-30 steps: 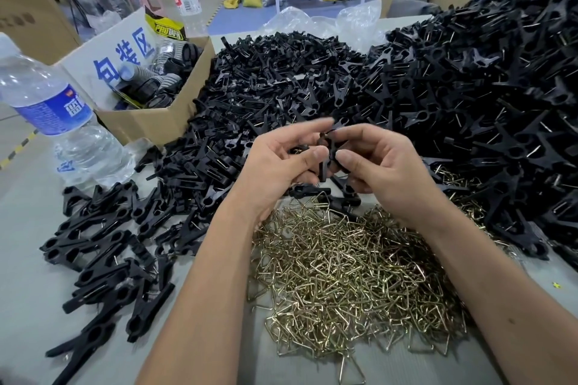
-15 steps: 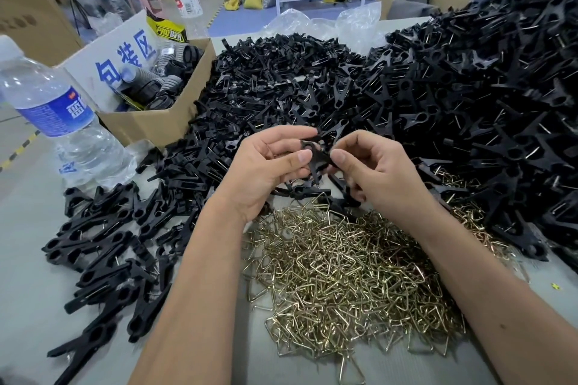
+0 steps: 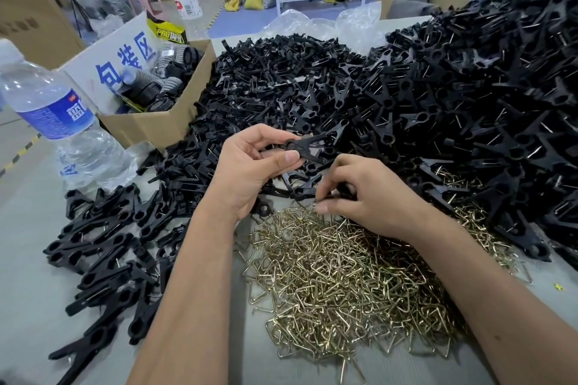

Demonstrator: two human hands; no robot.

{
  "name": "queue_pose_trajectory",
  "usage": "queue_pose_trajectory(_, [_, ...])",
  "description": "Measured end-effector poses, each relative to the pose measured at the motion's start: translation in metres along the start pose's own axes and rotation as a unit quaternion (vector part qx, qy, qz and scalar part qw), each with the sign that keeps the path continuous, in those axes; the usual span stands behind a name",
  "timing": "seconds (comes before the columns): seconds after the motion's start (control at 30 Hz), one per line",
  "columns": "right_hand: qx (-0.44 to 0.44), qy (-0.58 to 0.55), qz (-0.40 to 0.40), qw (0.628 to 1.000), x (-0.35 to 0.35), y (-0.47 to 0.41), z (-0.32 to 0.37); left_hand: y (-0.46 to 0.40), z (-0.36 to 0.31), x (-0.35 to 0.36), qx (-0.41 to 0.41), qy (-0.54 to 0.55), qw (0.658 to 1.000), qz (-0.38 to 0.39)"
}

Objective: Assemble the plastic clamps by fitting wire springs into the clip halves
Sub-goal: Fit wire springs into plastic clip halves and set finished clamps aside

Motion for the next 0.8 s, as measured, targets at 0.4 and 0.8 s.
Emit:
queue_pose_trajectory(0.4, [0.004,-0.228,-0.099,0.969,-0.005,0.002,-0.002,-0.006,0.006,-0.005,0.043,-0.03,0.995,-0.088])
queue_pose_trajectory(0.8, [0.075,-0.344,-0.186,0.917,-0.006,-0.001,-0.009,-0.003,0.006,-0.001,0.039,-0.006,0.999,-0.009])
Point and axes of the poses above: each hand's wrist, its own y-axis away from the middle knuckle, its own x-axis out of the palm, z = x × y, the point moved 1 cm from there along -y, towards the middle knuckle, and after that the axes turned 1 degree about -y, right-handed, at the moved point
